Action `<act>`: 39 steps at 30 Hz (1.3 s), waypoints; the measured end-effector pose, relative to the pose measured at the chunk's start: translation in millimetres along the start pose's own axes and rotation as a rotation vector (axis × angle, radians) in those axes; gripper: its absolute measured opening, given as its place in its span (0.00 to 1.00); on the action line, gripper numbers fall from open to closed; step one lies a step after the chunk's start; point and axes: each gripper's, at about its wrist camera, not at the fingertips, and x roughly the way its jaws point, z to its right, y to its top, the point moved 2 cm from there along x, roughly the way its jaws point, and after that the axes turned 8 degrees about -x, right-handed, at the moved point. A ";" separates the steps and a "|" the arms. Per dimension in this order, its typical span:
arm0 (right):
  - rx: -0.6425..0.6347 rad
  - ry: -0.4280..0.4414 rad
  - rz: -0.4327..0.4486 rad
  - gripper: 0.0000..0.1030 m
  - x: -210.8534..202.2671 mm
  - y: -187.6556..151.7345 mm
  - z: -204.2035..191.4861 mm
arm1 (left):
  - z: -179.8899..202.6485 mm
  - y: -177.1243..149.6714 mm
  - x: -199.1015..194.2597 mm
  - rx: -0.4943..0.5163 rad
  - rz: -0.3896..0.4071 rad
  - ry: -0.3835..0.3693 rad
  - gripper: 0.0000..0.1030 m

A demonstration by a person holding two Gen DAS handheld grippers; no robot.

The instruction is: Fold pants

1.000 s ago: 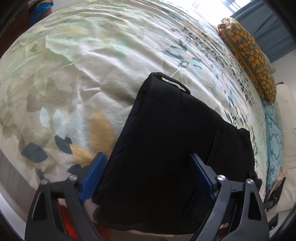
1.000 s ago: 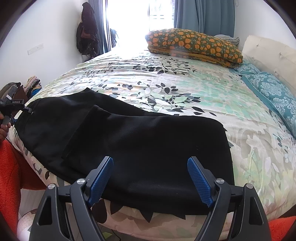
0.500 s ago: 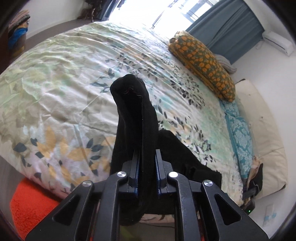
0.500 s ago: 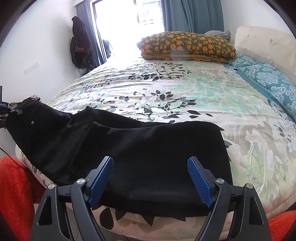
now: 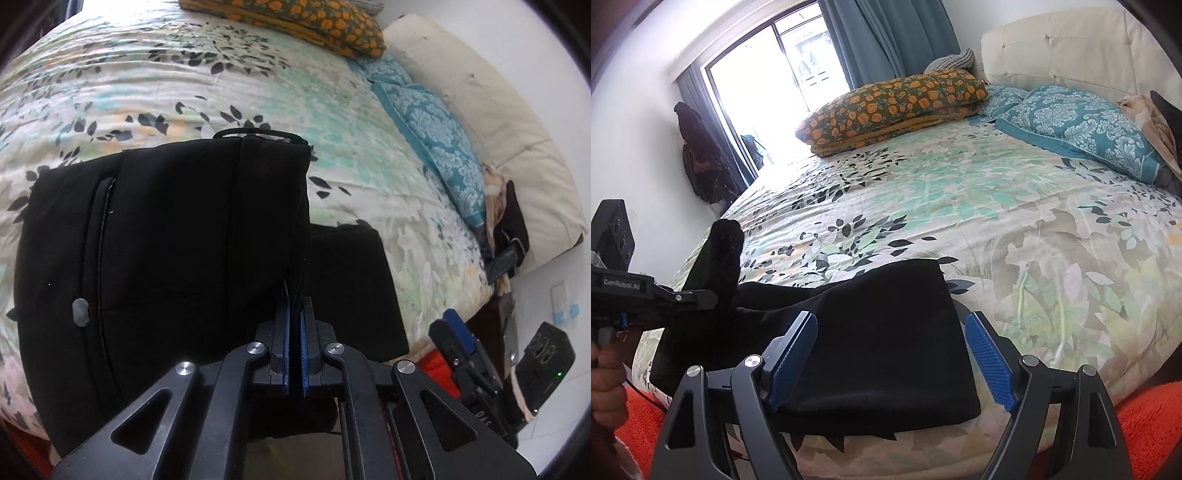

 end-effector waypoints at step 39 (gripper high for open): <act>0.057 0.344 -0.162 0.19 10.7 16.7 1.8 | -138.2 -42.9 -100.6 -0.119 0.335 0.254 0.83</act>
